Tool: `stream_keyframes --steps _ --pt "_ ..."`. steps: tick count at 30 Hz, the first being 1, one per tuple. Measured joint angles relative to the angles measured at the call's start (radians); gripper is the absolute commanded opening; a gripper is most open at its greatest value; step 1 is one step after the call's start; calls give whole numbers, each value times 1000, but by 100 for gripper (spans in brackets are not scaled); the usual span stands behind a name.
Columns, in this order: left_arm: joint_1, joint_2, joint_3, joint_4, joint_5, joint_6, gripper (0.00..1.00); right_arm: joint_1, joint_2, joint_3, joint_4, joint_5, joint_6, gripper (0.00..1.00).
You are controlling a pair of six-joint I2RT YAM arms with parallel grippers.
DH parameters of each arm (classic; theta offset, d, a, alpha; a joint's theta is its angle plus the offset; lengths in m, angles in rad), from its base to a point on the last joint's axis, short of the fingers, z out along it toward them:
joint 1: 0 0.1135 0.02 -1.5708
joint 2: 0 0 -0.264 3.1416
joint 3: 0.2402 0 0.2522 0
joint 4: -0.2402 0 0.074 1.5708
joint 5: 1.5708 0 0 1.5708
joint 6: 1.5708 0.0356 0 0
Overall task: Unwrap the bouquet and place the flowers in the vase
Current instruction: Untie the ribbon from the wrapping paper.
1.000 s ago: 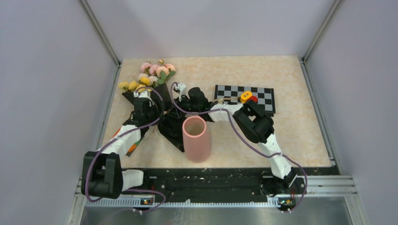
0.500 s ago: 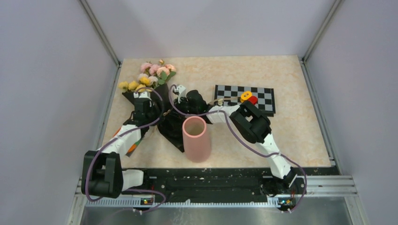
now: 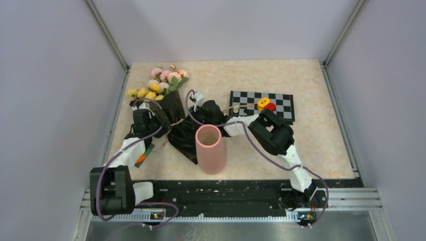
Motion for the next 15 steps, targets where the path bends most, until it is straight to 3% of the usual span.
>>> stream_keyframes --steps 5,10,15 --pt "27 -14 -10 -1 45 -3 0 -3 -6 -19 16 -1 30 4" --pt "46 -35 -18 -8 44 4 0 -15 -17 -48 20 22 59 30" --pt "61 -50 -27 -12 74 32 0 -51 -22 -81 23 20 58 44"
